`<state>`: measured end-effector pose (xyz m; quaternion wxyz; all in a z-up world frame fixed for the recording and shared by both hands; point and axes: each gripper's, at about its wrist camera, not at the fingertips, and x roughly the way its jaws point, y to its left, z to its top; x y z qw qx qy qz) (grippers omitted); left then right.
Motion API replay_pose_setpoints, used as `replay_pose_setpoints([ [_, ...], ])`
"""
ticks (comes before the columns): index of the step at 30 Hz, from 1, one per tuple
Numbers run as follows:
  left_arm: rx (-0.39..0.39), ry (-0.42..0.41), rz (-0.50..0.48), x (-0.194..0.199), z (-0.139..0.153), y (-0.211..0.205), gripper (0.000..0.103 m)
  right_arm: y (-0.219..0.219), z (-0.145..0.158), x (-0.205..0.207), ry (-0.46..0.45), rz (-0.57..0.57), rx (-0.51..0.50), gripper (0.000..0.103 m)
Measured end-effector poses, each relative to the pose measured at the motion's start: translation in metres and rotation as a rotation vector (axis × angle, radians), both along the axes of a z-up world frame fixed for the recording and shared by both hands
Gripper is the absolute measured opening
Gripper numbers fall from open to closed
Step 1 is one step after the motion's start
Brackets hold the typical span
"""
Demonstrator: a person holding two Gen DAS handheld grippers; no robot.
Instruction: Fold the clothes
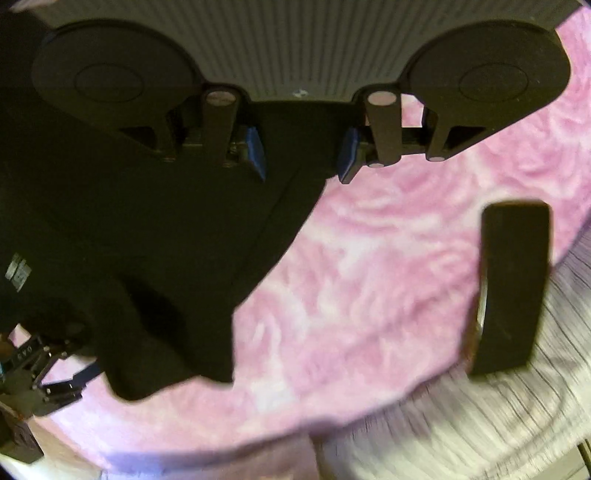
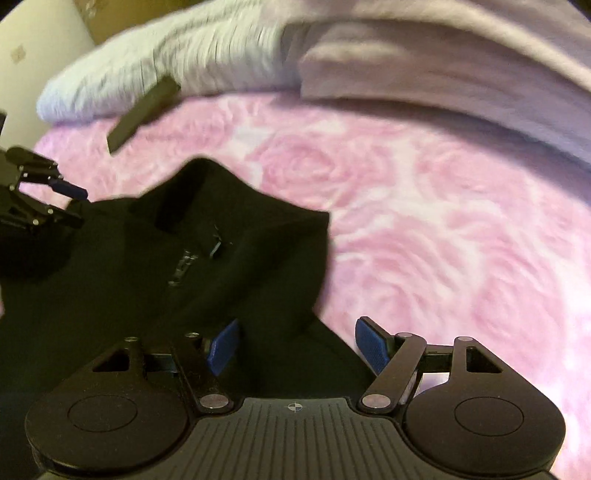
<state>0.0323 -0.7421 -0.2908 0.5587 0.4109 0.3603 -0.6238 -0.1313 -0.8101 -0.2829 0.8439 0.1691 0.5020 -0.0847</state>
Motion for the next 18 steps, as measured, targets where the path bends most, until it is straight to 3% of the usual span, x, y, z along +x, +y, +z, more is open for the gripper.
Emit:
replay_pose_setpoints([
  [1,-0.019,0.008,0.005,0.001,0.004,0.004,0.008,0.0,0.002,0.004,0.001,-0.001,-0.005,0.065],
  [2,-0.038,0.018,0.012,0.001,0.008,0.009,0.007,0.001,0.007,0.006,-0.001,-0.003,-0.012,0.021],
  [3,-0.072,0.014,0.022,0.003,0.015,0.015,0.006,0.001,0.011,0.009,-0.003,-0.006,-0.019,0.013],
  [7,-0.183,0.013,0.131,0.022,0.046,0.031,0.006,-0.003,0.044,0.03,-0.05,0.009,-0.066,0.01],
  [10,-0.146,-0.003,0.194,0.034,0.035,0.021,0.006,-0.019,0.057,0.058,-0.085,0.015,-0.116,0.004],
  [13,-0.071,-0.008,0.225,0.032,0.01,0.012,0.01,-0.022,0.041,0.067,-0.035,-0.008,-0.123,0.005],
  [16,-0.115,-0.012,0.262,0.031,0.017,0.023,0.015,-0.01,0.038,0.057,-0.027,-0.035,-0.204,0.006],
  [18,-0.156,-0.01,0.309,0.041,0.031,0.043,0.016,0.007,0.046,0.041,-0.027,-0.058,-0.284,0.028],
])
